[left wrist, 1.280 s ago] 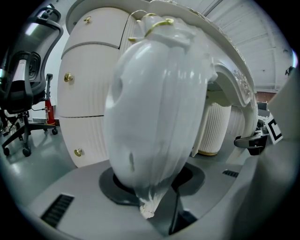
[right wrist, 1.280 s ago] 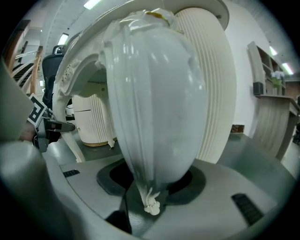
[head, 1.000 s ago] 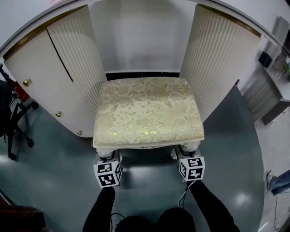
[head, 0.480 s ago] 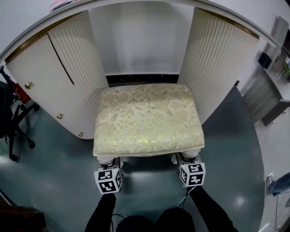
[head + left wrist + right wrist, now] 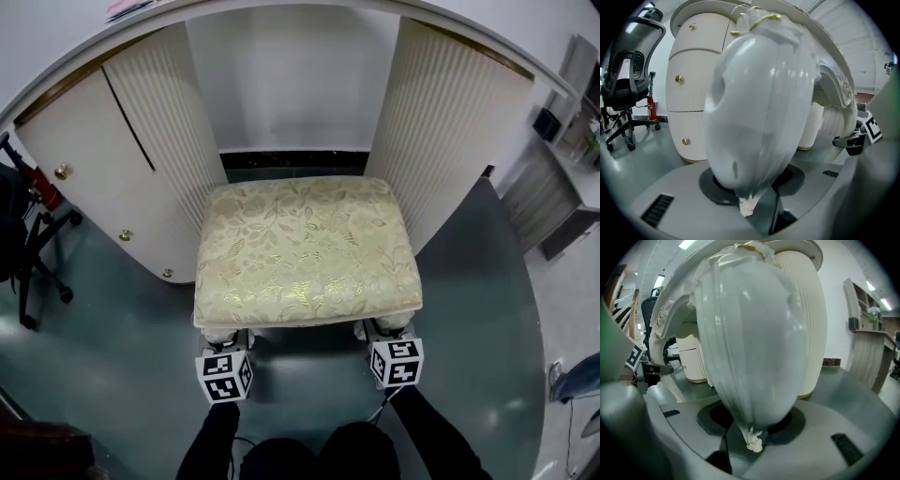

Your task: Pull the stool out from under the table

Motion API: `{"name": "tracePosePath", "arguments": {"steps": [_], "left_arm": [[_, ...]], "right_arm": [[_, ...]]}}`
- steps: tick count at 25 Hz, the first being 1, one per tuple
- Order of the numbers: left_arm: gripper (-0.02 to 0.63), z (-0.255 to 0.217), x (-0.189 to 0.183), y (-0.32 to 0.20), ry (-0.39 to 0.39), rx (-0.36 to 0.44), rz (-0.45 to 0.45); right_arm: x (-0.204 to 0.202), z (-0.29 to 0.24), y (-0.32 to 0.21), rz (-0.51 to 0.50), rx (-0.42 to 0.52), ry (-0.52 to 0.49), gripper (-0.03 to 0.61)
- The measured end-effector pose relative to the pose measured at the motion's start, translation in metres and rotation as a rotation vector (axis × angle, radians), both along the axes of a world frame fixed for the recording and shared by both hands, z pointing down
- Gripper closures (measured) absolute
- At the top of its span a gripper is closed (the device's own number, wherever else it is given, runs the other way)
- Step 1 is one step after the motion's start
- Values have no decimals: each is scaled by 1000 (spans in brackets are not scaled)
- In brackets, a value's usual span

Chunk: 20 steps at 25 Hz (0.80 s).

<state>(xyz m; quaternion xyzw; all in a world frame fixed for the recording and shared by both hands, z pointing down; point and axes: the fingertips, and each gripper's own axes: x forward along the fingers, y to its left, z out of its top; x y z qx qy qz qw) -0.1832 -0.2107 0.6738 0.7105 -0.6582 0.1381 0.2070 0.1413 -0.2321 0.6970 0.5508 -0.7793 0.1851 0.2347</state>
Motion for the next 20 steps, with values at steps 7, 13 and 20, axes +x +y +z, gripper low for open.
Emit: {"name": "tracePosePath", "arguments": {"steps": [7, 13, 20], "left_arm": [[443, 0, 0, 1, -2, -2, 3], [443, -2, 0, 2, -1, -10, 5], [443, -4, 1, 6, 1, -17, 3]], "right_arm": [[0, -1, 2, 4, -2, 1, 407], [1, -3, 4, 8, -9, 1, 408], [1, -5, 6, 11, -22, 3, 408]]}}
